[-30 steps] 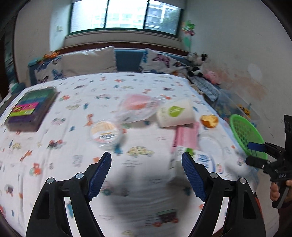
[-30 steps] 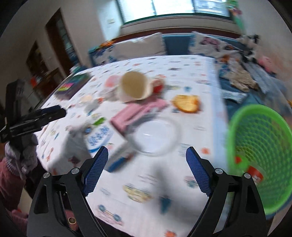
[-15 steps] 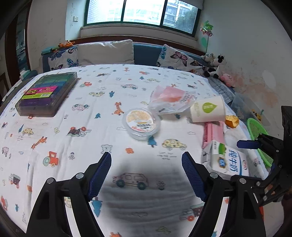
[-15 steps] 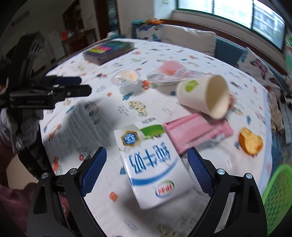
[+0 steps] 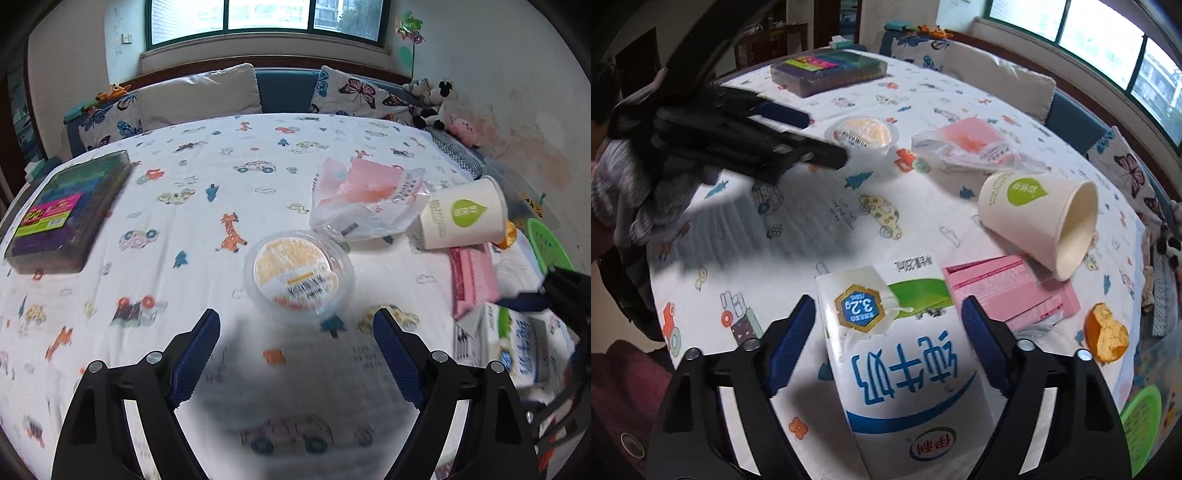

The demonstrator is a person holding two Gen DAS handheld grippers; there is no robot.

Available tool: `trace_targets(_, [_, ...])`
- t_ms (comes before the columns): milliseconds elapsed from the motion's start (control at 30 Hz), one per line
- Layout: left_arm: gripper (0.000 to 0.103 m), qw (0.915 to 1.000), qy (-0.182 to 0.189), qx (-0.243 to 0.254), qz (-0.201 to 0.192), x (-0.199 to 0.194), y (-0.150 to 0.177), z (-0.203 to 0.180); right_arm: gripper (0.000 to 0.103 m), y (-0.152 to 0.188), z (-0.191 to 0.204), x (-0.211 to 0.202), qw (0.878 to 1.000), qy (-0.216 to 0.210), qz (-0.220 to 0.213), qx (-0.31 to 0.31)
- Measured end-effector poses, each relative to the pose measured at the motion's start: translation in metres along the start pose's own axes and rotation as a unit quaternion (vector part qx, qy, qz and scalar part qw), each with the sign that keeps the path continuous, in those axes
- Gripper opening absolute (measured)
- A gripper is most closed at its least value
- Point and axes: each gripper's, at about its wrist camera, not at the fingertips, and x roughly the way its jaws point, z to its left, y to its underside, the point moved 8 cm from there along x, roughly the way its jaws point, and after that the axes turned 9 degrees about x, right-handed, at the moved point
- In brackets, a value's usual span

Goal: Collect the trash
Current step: 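Grasp the white milk carton with the right tool while the left tool grasps the clear plastic tub, then carry the milk carton into the green basket and open the right tool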

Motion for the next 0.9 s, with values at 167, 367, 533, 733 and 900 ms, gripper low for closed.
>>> trace_targets(167, [0.082,0.9997,-0.005,0.021,0.014,0.021,-0.009,0.002,0.075,-0.001,-0.004,-0.007,1.000,-0.006,-0.006,0.015])
trace_targets(367, [0.082,0.9991,-0.007,0.039,0.013,0.030,-0.015,0.002,0.074,-0.001,-0.014,-0.029,0.998,-0.014,-0.025,0.064])
trace_targets(533, [0.068,0.9993,0.006,0.038,0.001,0.031,-0.018,0.002,0.074,0.005,-0.022,-0.050,0.994,-0.009,-0.043,0.096])
trace_targets(733, [0.066,0.9990,0.003,0.044,-0.010,0.026,-0.017,-0.003,0.073,0.013,-0.033,-0.072,0.989,-0.008,-0.062,0.135])
trace_targets(900, [0.066,0.9989,0.006,0.041,-0.022,0.009,-0.015,-0.011,0.073,0.020,-0.047,-0.091,0.981,-0.011,-0.083,0.175])
